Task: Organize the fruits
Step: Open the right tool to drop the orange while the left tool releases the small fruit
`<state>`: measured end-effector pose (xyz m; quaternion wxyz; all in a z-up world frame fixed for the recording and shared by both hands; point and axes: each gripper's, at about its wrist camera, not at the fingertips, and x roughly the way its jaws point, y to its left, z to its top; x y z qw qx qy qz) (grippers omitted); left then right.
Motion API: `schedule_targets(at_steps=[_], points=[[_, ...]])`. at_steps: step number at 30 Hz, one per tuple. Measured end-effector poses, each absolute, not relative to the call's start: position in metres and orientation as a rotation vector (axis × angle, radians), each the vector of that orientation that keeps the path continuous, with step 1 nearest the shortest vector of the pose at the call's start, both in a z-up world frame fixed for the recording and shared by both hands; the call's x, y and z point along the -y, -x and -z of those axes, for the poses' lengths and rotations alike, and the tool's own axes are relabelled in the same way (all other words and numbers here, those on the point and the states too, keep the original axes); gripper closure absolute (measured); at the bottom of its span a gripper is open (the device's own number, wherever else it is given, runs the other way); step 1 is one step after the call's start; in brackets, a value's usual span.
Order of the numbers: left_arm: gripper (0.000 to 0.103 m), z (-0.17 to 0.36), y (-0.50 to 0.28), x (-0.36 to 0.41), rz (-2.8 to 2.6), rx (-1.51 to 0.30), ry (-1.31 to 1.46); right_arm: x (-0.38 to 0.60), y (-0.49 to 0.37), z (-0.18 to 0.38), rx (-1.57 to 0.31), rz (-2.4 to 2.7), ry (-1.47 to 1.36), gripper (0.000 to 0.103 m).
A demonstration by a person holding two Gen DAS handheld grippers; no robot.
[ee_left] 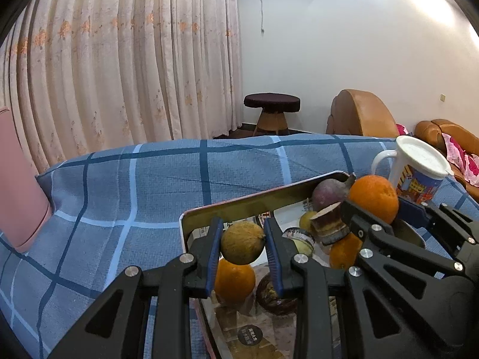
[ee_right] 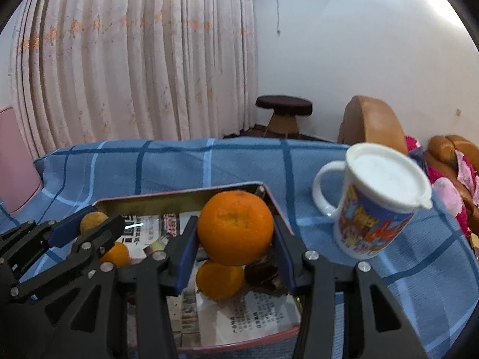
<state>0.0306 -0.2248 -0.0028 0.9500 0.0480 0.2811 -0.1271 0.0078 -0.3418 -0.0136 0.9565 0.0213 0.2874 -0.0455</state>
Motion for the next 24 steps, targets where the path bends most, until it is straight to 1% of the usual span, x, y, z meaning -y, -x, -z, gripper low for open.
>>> schedule_targets(at_steps=[8,24], points=[[0.073,0.010,-0.039,0.226,0.256,-0.628,-0.107,0.346,-0.018,0.023,-0.656,0.066,-0.073,0.053],[0.074,0.016,-0.050,0.223,0.283,-0.705,-0.076,0.344,-0.022,0.026,-0.680,0.074,-0.061,0.052]])
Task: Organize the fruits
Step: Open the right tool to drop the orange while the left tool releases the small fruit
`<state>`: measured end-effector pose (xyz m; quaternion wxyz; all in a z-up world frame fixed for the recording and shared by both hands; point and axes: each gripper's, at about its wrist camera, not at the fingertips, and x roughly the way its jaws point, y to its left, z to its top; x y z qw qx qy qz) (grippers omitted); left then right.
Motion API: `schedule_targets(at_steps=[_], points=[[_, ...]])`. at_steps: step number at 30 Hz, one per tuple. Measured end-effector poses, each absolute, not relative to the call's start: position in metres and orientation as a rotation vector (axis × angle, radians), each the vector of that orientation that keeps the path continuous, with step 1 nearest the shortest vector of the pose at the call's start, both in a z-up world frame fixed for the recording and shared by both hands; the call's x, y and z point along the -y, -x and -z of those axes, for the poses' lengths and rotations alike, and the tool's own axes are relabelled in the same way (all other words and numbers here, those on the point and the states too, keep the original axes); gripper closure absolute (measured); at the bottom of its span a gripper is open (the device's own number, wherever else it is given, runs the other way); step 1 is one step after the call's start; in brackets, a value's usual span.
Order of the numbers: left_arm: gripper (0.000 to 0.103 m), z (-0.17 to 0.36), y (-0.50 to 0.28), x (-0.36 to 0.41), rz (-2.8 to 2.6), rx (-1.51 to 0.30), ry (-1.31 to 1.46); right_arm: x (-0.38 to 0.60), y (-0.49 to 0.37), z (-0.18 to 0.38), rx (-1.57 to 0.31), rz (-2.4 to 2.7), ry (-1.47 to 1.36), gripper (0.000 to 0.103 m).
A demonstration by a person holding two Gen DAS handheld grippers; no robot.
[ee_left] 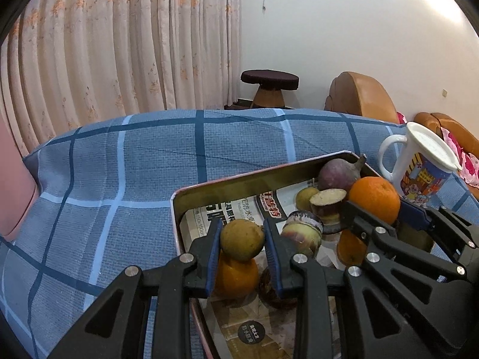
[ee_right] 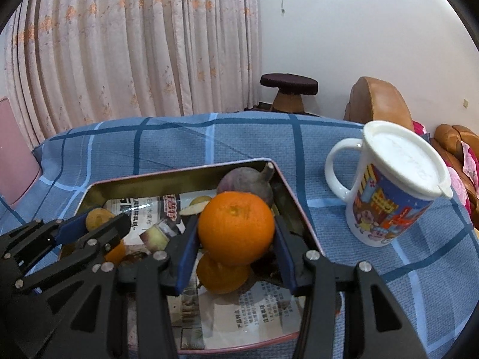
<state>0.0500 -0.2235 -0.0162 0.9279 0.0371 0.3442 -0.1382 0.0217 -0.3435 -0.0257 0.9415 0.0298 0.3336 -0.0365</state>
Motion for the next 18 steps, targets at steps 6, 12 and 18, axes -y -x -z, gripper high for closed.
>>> schedule_targets(at_steps=[6,12,18], points=[[0.074,0.0161,-0.0499,0.2232,0.276,-0.703,-0.080,0.3448,-0.0268,0.0297,-0.706,0.063,-0.065,0.052],[0.074,0.0161,-0.0497,0.2235,0.272,-0.702,-0.082,0.3441,-0.0275,0.0293,-0.706,0.063,-0.065,0.052],[0.073,0.0154,-0.0490,0.2210,0.248,-0.697,-0.083,0.3491,-0.0275,0.0295,-0.696,0.021,-0.109,0.047]])
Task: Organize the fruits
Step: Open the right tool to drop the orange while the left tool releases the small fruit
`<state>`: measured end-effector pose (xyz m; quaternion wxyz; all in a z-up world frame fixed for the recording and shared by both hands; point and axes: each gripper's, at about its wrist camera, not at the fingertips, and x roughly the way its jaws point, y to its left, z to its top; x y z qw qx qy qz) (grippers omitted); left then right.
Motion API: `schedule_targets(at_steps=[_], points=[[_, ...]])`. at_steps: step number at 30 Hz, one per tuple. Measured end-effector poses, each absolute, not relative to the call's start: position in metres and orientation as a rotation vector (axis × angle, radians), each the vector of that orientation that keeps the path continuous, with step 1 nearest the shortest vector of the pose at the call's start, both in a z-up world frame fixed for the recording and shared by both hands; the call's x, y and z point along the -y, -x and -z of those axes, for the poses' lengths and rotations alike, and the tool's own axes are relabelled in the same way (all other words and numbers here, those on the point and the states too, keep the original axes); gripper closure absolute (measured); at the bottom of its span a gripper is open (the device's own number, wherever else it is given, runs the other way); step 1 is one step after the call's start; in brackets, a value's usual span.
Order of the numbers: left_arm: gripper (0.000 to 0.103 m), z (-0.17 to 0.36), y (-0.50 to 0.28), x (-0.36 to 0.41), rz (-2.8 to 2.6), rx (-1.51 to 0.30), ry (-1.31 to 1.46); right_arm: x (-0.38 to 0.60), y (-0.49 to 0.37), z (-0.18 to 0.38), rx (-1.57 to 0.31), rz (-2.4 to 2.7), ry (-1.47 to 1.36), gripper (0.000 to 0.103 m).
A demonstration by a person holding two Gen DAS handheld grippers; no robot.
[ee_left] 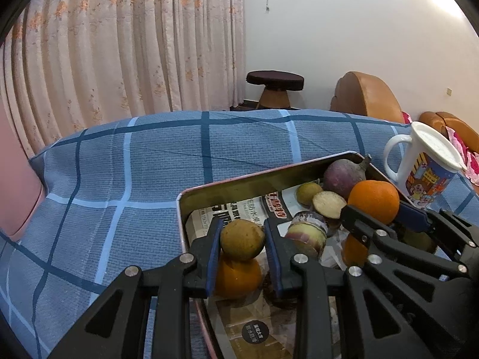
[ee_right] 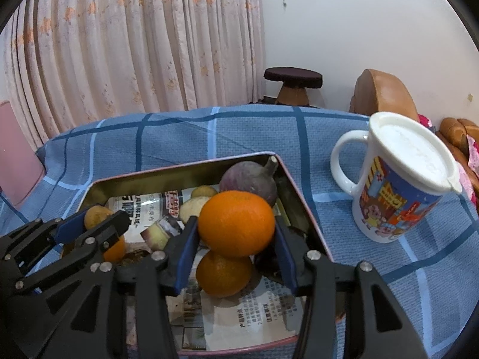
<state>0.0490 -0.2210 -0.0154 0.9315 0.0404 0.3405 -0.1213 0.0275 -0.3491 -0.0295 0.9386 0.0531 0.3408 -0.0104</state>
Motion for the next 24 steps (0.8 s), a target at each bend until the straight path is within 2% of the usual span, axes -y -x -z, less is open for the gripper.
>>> schedule_targets(at_steps=[8,14,15,16,18,24], points=[[0.072,0.014,-0.041,0.217,0.238,-0.690,-0.079,0.348,-0.021,0.030,-0.677,-0.023,-0.141,0.040],[0.068,0.008,-0.033,0.207,0.232,-0.652,-0.058,0.359,0.000,0.022,-0.581,-0.040,-0.207,0.014],[0.062,0.007,-0.030,0.205,0.245,-0.638,-0.053,0.360,0.005,0.020,-0.549,-0.038,-0.215,0.006],[0.048,0.005,-0.026,0.204,0.263,-0.622,-0.052,0.360,0.010,0.017,-0.520,-0.039,-0.219,0.000],[0.026,0.002,-0.015,0.204,0.248,-0.571,-0.069,0.354,0.021,0.011,-0.457,-0.031,-0.198,0.000],[0.023,-0.008,0.013,0.207,0.252,-0.443,-0.131,0.336,0.051,0.000,-0.341,0.083,-0.108,0.000]])
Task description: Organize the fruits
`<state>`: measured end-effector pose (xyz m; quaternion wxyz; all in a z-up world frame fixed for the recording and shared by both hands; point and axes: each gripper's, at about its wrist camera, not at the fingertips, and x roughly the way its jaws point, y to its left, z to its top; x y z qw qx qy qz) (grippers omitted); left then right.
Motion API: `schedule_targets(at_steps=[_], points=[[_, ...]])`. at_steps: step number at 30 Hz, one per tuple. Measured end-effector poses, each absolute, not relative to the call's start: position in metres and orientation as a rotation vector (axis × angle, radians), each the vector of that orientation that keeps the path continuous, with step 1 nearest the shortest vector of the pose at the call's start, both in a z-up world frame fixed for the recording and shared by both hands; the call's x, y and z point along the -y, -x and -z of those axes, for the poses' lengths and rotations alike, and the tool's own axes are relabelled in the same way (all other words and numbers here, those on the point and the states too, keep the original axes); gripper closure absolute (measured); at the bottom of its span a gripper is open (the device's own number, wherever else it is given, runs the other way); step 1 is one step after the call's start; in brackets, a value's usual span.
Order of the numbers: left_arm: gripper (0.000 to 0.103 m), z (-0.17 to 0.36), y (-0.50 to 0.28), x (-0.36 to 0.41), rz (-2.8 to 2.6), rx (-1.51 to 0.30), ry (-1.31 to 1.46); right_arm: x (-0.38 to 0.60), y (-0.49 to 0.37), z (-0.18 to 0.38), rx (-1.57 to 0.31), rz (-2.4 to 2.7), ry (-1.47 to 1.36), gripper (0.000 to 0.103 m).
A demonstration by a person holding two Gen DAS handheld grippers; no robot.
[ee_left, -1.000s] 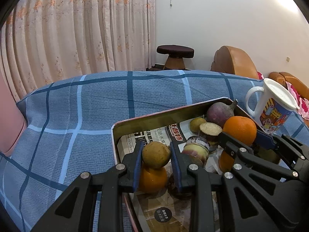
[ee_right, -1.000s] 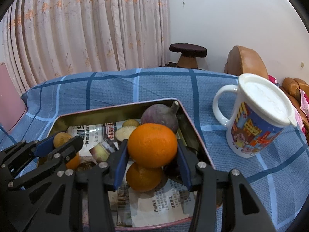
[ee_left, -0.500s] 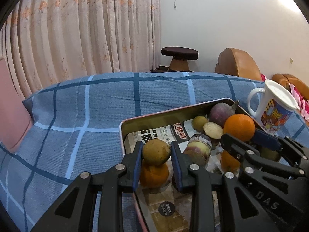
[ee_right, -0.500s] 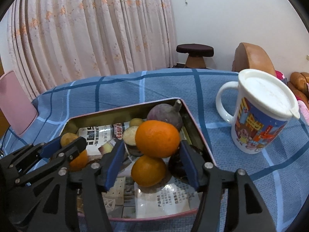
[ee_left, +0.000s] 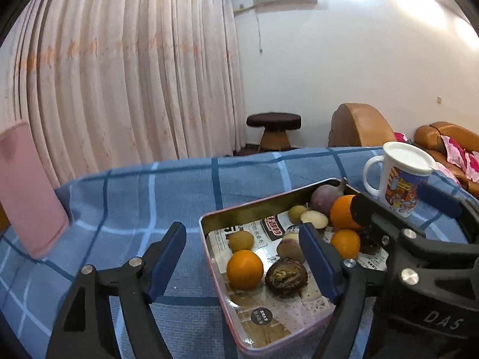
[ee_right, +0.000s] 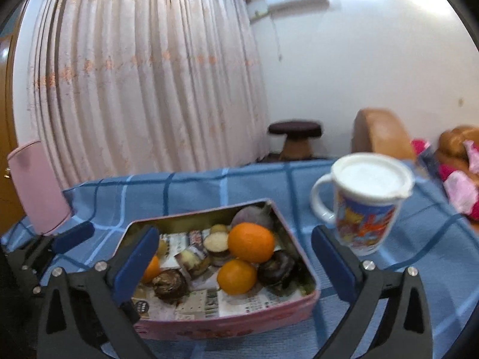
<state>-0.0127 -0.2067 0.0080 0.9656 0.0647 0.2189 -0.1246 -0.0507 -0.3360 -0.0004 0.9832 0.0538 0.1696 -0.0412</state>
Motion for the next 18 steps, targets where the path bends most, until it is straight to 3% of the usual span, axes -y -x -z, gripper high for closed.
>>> schedule_targets(at_steps=[3,18], points=[[0.018,-0.009,0.019,0.201,0.254,-0.429,-0.117,0.334,0.063,-0.005,-0.297,0.132,-0.095,0.000],[0.018,-0.016,0.058,0.164,0.231,-0.344,-0.047,0.321,0.125,-0.010,-0.208,0.249,-0.062,0.000]])
